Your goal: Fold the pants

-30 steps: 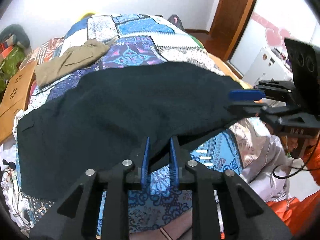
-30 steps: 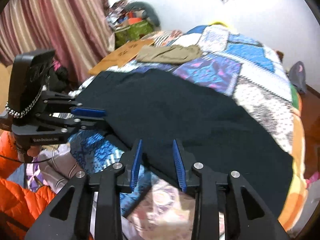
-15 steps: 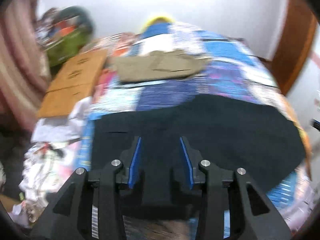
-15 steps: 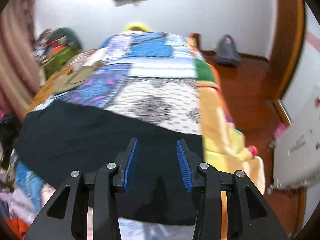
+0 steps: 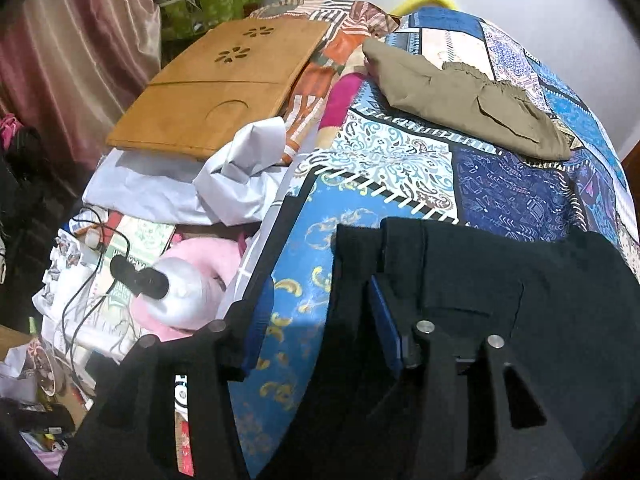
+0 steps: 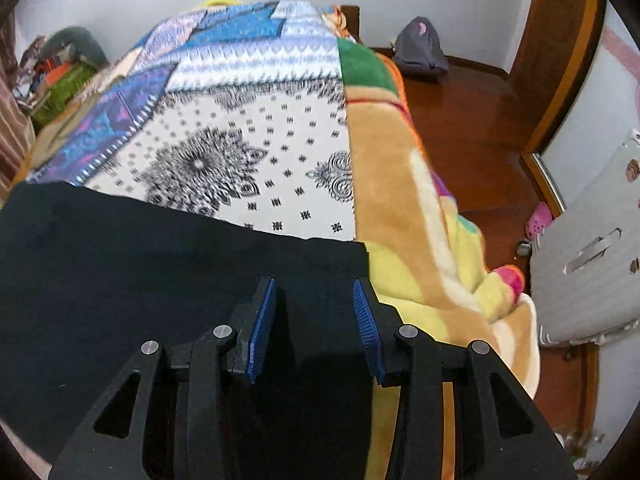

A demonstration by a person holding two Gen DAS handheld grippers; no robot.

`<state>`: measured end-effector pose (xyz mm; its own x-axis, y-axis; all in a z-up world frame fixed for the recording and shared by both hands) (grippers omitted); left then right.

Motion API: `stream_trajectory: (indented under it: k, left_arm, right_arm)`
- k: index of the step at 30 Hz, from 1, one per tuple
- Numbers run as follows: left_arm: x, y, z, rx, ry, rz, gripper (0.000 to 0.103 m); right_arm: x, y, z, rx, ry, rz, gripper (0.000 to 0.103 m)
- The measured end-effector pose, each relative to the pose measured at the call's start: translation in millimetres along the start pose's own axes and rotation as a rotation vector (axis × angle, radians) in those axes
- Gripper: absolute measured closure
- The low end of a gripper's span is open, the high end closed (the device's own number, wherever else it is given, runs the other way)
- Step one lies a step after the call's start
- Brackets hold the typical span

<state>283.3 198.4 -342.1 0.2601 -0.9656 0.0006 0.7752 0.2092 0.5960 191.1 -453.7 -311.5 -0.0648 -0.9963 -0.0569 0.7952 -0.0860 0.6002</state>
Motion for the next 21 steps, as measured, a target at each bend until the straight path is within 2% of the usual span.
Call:
stream_trajectory:
  k: [6, 9, 14, 17, 20, 21]
  left_arm:
    - [7, 9, 15, 0.058, 0.028, -0.013, 0.054]
    - [14, 11, 21, 0.086, 0.058, -0.074, 0.054]
    - [13, 7, 9, 0.036, 0.106, -0.091, 0.054]
    - [14, 11, 20, 0.056, 0.106, -0.083, 0.054]
    - [24, 19, 49, 0.121, 0.116, -0.144, 0.054]
    - [28, 21, 57, 0.135, 0.112, -0.147, 0.054]
  right_arm:
    - [1, 0, -11, -0.016, 0.016, 0.016, 0.067]
    - [3, 0, -15, -0.014, -0.027, 0.06, 0.08]
    - [3, 3, -20, -0.027, -0.044, 0.07, 0.081]
    - [5, 7, -5, -0.017, -0.062, 0.059, 0.081]
    - [10, 10, 25, 0.026, -0.04, 0.0, 0.079]
    - [12, 11, 38, 0.038, -0.03, -0.025, 0.075]
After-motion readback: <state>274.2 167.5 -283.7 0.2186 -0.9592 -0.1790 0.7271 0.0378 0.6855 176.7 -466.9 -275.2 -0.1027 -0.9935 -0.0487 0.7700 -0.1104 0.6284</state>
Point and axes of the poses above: each gripper's, at about its wrist camera, not at the fingertips, and z roughly against the way its jaws point, x to its right, y to its top, the point moved 5 cm from there along -z, roughly the way its jaws point, and after that the axes turned 9 degrees about x, right-handed, at the moved point
